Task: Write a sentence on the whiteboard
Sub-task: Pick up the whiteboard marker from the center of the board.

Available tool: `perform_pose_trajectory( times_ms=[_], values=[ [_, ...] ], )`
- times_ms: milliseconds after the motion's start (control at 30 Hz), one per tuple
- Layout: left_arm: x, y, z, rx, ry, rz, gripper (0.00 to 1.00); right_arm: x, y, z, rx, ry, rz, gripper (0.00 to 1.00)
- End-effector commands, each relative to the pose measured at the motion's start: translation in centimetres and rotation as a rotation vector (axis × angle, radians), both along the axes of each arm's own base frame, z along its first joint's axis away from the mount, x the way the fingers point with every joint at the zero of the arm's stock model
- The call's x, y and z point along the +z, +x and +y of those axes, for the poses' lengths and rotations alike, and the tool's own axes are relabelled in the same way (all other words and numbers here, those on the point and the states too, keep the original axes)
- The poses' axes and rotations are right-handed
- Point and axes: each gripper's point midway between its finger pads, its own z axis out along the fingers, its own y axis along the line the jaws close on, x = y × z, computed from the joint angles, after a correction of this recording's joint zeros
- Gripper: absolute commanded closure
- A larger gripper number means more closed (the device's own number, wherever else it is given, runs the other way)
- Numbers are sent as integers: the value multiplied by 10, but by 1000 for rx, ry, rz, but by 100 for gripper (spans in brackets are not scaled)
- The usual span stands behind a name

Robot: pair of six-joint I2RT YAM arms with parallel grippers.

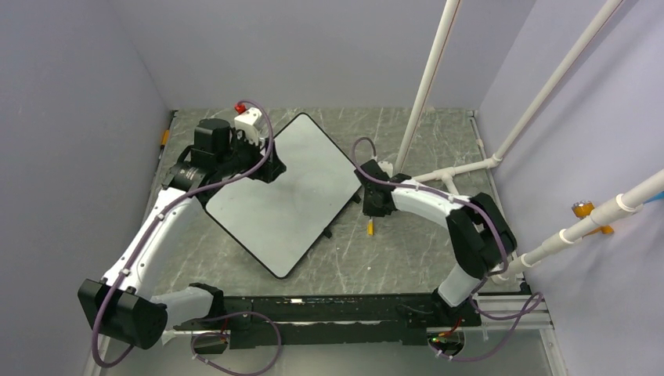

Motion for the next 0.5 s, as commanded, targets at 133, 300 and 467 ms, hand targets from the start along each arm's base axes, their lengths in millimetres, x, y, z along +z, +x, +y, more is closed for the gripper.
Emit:
perform_pose_trajectory(
  times_ms=[133,300,467],
  values=[
    [24,-27,-33,-86,-162,-30,27,75,-5,5,-112,194,-137,100],
    [40,-34,-46,-80,-300,-42,31,134,3,20,-167,368,-238,100],
    [51,-35,-51,-40,-456,-82,34,197,12,43,-216,609,-333,100]
  ],
)
